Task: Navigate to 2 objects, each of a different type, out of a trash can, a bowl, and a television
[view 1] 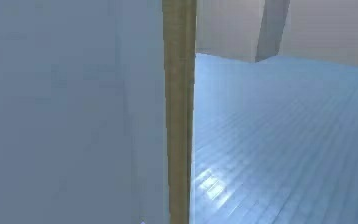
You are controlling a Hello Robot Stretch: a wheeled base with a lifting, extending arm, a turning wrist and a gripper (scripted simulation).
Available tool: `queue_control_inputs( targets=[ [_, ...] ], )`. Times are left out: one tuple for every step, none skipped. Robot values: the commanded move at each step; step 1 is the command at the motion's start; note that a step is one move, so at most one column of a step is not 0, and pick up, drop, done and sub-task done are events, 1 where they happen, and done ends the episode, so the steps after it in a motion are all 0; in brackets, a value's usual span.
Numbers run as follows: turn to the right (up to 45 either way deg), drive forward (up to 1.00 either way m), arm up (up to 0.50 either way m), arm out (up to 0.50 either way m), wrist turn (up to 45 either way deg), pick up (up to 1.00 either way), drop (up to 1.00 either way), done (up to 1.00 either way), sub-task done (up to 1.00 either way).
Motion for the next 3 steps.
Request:
queue_control_inputs(
  targets=[
    [45.0, 0.0, 0.0, 0.0, 0.0, 0.0, 0.0, 0.0, 0.0],
    [0.0, 0.65, 0.0, 0.0, 0.0, 0.0, 0.0, 0.0, 0.0],
    [0.0, 1.0, 0.0, 0.0, 0.0, 0.0, 0.0, 0.0, 0.0]
  ],
)
